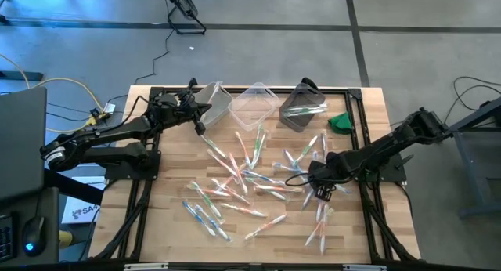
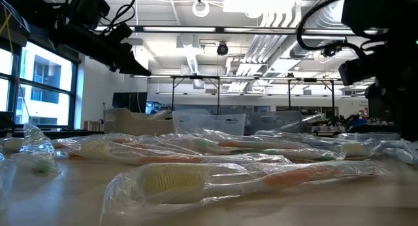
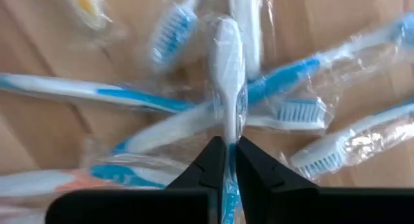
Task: Pick & Place Toothbrushes
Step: Put the blue toothbrush into the transparent bin
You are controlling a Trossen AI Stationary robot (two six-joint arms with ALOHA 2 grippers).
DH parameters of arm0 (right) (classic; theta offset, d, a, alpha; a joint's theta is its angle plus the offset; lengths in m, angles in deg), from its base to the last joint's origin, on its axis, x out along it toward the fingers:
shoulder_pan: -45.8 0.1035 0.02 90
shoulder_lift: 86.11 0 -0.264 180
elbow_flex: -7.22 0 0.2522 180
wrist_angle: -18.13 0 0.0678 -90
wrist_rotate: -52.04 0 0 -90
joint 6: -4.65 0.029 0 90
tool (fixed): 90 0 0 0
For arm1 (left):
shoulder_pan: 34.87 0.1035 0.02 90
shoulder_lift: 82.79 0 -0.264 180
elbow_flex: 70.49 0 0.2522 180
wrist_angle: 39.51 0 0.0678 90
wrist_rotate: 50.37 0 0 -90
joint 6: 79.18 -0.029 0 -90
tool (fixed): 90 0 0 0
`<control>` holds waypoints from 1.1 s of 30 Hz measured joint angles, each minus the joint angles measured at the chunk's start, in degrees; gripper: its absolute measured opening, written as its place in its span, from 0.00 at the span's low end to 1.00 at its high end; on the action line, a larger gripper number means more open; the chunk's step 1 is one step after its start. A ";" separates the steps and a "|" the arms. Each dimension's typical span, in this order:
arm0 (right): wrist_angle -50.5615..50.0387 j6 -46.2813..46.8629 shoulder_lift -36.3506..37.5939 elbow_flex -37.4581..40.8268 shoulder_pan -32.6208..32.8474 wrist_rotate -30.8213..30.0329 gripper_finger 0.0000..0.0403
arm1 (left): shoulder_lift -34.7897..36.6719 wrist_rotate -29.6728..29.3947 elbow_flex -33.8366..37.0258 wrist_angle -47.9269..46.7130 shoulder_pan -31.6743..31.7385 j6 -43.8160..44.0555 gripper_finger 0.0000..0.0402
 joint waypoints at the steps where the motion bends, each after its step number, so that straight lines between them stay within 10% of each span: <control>1: -0.18 -0.17 0.03 -0.65 -0.02 0.00 0.04 | 0.01 -0.01 0.00 0.00 0.00 0.00 0.00; 33: -14.64 -15.14 21.98 -26.30 -9.41 -24.05 0.03 | 0.00 -0.03 0.00 0.07 0.00 -0.20 0.00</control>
